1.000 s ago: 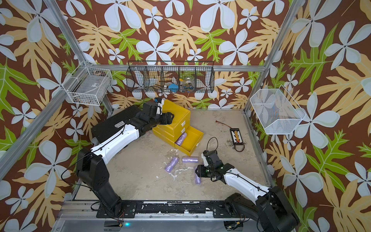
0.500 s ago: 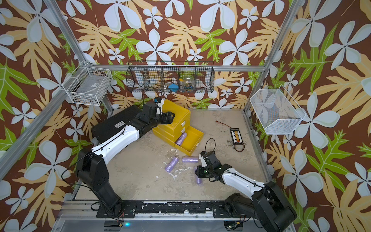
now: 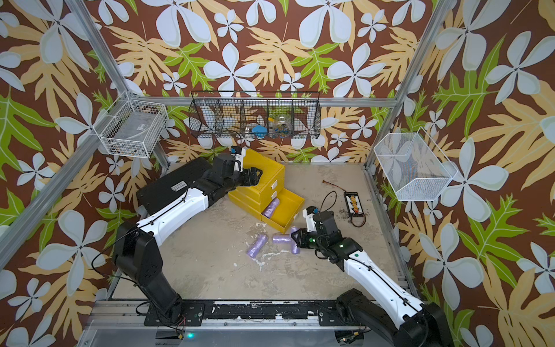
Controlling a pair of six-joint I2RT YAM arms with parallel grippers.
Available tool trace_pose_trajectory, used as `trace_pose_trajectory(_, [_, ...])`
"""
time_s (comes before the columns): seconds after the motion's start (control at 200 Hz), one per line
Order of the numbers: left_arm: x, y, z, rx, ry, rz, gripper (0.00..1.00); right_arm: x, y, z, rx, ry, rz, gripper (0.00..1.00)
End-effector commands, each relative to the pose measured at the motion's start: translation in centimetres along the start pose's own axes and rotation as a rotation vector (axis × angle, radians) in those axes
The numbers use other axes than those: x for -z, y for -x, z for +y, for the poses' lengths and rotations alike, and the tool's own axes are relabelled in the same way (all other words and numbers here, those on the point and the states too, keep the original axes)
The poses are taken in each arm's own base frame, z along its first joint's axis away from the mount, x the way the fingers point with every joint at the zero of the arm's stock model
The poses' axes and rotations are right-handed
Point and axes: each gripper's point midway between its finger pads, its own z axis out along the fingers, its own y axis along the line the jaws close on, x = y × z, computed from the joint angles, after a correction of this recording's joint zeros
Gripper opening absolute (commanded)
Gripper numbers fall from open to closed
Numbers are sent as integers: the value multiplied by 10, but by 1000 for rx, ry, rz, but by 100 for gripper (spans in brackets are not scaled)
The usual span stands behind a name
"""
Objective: Sort the rolls of trash bags by color and place them into the drawer
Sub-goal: Place the roll of trash bags in the drawer.
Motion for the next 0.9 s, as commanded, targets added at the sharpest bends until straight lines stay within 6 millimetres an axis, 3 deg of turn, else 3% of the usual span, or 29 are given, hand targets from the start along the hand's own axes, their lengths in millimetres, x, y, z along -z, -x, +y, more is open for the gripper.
trace_pose_trajectory(0.0, [0, -39, 10, 37, 28, 152, 82, 3, 23, 11, -26, 30, -44, 0])
trace_pose_trajectory(0.23, [1, -41, 10, 16, 30, 167, 82, -6, 84, 36, -67, 87, -169, 0])
trace_pose_trajectory(0.375, [-2, -44, 12, 10, 39, 186, 81, -25, 104, 41, -92, 99, -177, 0])
trace_pose_trajectory(0.571, [-5, -43, 12, 20, 41, 186, 81, -50, 116, 34, -110, 67, -162, 1])
trace_pose_trajectory(0.896, [-7, -45, 11, 35, 30, 191, 81, -90, 112, 5, -155, 3, -107, 3])
